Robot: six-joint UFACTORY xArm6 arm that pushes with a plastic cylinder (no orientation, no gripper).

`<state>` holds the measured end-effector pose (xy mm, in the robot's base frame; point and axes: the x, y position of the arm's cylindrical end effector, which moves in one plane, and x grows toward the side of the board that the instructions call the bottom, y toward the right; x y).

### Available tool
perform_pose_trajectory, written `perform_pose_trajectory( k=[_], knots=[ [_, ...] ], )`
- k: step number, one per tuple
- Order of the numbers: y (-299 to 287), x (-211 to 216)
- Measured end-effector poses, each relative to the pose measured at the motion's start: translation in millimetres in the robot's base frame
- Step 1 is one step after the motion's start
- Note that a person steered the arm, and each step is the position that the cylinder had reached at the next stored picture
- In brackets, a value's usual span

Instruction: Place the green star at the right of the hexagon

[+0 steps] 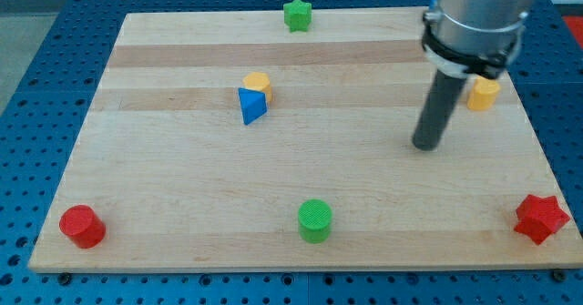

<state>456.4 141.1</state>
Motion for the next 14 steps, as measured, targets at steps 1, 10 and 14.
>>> perform_pose_trajectory(
  k=[1,10,14],
  knots=[
    [-36.3,-64.5],
    [-147.8,-262.4],
    [-119.5,-186.9]
  ],
)
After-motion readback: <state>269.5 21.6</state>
